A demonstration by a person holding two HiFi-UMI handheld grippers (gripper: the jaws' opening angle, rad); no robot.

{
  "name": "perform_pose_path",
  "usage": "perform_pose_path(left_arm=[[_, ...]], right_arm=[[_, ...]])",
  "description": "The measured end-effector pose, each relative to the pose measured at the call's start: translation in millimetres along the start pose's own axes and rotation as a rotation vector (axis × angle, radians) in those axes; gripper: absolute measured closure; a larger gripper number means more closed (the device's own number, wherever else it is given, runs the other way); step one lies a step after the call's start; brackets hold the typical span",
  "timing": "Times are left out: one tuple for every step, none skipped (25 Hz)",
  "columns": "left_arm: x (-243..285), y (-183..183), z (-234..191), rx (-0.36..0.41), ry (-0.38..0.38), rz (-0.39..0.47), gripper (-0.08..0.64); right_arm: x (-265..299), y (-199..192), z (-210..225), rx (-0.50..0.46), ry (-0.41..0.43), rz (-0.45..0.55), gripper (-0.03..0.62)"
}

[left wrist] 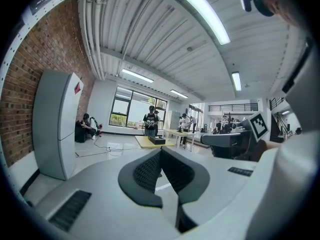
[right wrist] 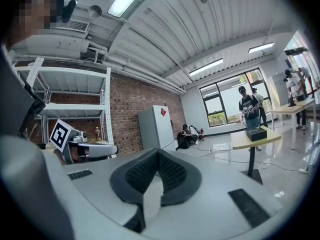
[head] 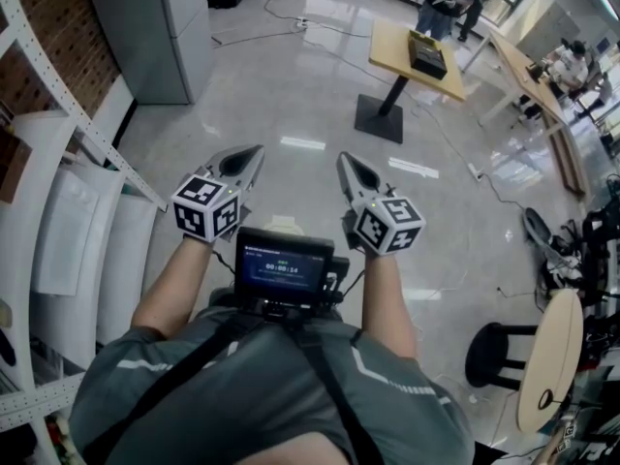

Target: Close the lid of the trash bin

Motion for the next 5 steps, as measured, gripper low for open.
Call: perform_pose_path(left_arm=[[-0.2, -0.3, 0.1, -0.005, 0.001, 0.001, 0.565], [-0.5, -0.6, 0.2, -0.008, 0.001, 0.001, 0.566], [-0.9, -0.8, 0.3, -0.009, 0.002, 0.001, 0.566], [-1.3, -0.9, 0.4, -0.01, 0.003, 0.0, 0.566], [-1.8, -1.0, 0.4, -0.011, 0.004, 0.0, 0.566]], right_arm=[[0.2, -0.6, -0.5, 0.001, 0.003, -0.002, 0.6], [0.5, -1.3, -1.1, 0.002, 0.005, -0.004, 0.6], [0.6, -1.8, -1.6, 0.003, 0.006, -0.005, 0.6], [0.8, -2.2, -2.1, 0.004, 0.007, -0.006, 0.6], [0.9, -2.6, -2.5, 0.004, 0.006, -0.007, 0.6]])
Point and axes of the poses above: the fingertips, and each gripper's own axes: x forward along the fingers, z to its right, y out of its top, the point moved 5 cm from there along -x, backward along the fingers, and after that the axes turned 11 degrees about x, right-handed, at the moved point
